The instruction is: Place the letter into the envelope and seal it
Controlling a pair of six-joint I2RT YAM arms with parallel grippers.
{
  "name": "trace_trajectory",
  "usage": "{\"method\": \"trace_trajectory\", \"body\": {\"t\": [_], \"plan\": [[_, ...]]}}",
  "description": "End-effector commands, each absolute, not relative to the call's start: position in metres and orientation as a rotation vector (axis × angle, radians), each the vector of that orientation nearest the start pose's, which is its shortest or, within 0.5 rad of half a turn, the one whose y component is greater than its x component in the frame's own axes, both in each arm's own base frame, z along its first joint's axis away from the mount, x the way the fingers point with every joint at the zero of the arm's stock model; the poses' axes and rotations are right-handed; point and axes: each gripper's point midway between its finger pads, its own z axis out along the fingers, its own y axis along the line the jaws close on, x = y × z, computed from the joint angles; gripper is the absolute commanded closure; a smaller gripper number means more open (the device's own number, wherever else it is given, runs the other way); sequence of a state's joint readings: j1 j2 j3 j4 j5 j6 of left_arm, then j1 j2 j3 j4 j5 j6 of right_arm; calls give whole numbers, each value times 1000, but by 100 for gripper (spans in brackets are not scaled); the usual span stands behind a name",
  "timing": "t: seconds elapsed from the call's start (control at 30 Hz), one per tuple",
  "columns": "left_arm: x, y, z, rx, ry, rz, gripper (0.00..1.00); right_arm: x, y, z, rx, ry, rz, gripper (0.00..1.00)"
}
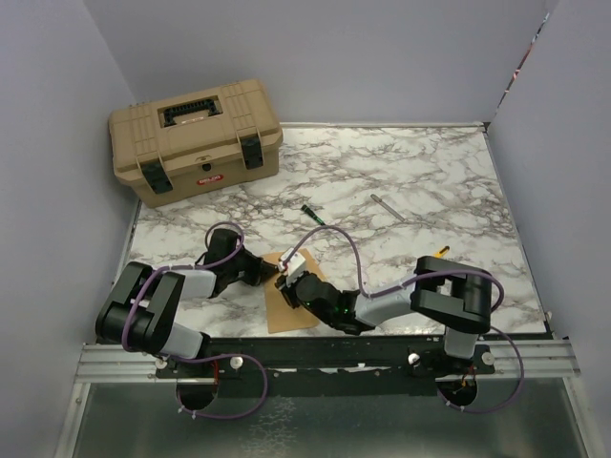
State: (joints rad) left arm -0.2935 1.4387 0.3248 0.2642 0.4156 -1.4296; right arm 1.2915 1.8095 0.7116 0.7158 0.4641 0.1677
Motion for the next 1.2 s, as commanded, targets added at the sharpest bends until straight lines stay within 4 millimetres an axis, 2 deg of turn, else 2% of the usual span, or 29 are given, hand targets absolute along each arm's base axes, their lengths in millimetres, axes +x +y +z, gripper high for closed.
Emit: {"method": "trace_trajectory", "body": {"t": [0.0,0.13,0.23,0.37,0.53,0.63,0.73,0.83,1.03,1.13,1.17], "plan": [[183,-156,-42,-1489,2617,-817,100,210,397,12,-816,1878,366,100],[183,-154,-42,-1492,2608,-816,100,219,397,9,-789,1896,353,100],[182,-152,-43,-1495,2607,-811,100,221,392,18,-756,1891,355,100],[182,-152,-43,-1491,2609,-816,100,221,403,58,-742,1844,424,100],[205,-158,-23,-1379,2572,-901,100,220,414,116,-656,1803,535,100],[219,-163,-9,-1307,2548,-944,100,219,414,143,-608,1795,588,100],[227,-167,1,-1253,2541,-977,98,219,409,160,-559,1806,624,100],[242,-175,21,-1136,2519,-1051,80,224,403,178,-482,1839,675,100],[273,-185,87,-777,2361,-1162,22,251,377,222,-198,1910,898,100],[283,-184,120,-599,2250,-1159,4,267,363,247,-38,1932,987,100],[286,-185,132,-542,2204,-1168,1,272,359,254,16,1937,1017,100]]}}
